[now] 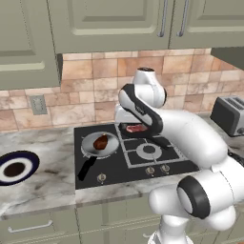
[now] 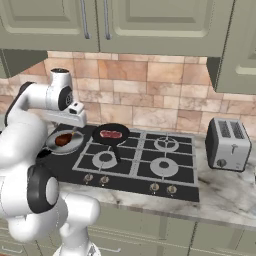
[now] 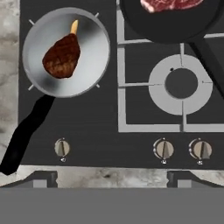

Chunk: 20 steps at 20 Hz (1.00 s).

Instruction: Place one of the steaks on the plate and the other in the bowl. Then place the bowl in the fridge.

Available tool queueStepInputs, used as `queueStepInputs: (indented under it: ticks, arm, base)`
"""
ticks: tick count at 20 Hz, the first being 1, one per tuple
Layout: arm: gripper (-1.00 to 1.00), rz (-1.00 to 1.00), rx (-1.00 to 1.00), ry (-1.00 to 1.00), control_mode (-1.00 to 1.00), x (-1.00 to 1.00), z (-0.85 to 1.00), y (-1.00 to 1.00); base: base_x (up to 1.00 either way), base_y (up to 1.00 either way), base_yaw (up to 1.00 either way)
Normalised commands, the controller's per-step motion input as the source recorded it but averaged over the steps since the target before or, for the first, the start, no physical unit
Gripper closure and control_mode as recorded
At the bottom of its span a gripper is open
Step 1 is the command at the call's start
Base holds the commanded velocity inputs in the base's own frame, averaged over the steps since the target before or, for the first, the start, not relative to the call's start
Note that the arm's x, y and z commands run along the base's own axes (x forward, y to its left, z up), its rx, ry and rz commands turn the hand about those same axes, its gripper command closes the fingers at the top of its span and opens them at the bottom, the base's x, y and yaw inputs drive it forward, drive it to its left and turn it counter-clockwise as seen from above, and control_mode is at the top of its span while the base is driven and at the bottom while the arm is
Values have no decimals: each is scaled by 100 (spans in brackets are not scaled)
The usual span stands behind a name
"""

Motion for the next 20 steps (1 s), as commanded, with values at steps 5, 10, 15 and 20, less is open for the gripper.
queueStepInputs:
  ticks: [5, 10, 15, 20]
  arm:
    - [-100, -2, 0, 5, -100, 27, -27, 30]
    - [-100, -2, 0, 5, -100, 25, -32, 33]
    - [-100, 0, 0, 0, -100, 29, -23, 24]
    - [-100, 0, -3, 0, -100, 29, -21, 17]
  base:
    - [0, 0, 0]
    - [0, 0, 0]
    - [0, 0, 0]
    - [0, 0, 0]
